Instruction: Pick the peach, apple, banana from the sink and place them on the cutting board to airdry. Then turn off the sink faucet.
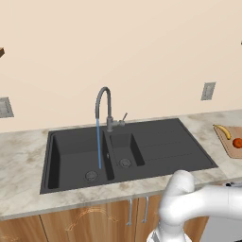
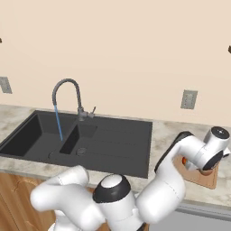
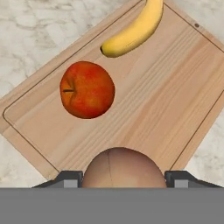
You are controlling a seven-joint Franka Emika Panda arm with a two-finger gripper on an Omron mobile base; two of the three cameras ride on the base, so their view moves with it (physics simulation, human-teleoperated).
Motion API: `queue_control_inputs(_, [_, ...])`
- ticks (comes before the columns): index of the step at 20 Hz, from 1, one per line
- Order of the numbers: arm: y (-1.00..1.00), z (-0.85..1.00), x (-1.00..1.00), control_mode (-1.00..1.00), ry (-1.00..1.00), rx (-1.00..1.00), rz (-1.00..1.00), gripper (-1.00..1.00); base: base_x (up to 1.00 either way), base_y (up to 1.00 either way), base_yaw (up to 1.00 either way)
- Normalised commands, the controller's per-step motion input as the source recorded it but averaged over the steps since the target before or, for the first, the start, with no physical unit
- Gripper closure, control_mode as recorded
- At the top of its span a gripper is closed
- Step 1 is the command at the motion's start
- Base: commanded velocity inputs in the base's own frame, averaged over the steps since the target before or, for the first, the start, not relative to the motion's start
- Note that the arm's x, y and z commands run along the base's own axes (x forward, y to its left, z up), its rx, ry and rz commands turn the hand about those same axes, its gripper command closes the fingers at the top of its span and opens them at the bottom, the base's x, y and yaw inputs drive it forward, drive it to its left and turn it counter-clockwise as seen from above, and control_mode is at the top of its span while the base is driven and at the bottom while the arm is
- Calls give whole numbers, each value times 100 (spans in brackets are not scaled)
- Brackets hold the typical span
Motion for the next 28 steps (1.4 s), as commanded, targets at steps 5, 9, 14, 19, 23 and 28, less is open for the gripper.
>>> queue_control_inputs(5, [-16,-21,21,-100,3,0,3,100,0,0,0])
queue_control_inputs(9, [-17,-18,9,-100,1,0,4,100,0,0,0])
queue_control_inputs(14, [-11,-24,10,-100,1,0,3,100,0,0,0])
queue_control_inputs(19, [-7,-24,10,-100,1,0,3,100,0,0,0])
queue_control_inputs(23, [-2,-12,0,-100,0,0,3,100,0,0,0])
queue_control_inputs(28, [3,1,0,-100,-1,0,3,-100,0,0,0])
